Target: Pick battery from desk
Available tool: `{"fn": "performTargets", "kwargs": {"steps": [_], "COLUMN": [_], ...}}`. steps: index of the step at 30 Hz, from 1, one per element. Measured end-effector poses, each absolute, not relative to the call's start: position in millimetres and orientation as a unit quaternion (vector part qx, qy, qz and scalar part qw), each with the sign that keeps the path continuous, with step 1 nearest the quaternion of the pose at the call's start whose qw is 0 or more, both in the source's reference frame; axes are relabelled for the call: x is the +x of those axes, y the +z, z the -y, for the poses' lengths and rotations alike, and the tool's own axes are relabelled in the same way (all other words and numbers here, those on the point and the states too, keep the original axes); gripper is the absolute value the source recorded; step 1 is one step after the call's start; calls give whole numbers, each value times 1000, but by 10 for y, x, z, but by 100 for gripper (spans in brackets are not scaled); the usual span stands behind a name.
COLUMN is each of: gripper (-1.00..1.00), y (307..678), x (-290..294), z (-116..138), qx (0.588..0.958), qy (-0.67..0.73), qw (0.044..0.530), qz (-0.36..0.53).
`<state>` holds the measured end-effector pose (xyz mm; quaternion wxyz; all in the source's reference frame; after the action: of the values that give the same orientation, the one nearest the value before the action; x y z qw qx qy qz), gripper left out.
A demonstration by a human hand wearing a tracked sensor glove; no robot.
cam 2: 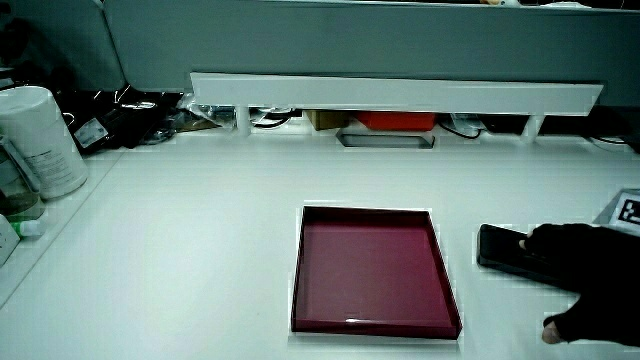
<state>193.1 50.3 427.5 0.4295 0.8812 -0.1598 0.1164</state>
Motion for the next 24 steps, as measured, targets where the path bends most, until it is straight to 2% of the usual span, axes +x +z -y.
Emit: {"fn": "performTargets", "kwargs": {"steps": [5,13,24], "gripper": [0,0,0], "y": [4399,4645,5215], "x": [2057,2226,2348], "z": [-272,33,183], "qx": [886,874,864], "qy": [121,143,118], "qw": [431,460,490], "qz": [123,64,-6]}}
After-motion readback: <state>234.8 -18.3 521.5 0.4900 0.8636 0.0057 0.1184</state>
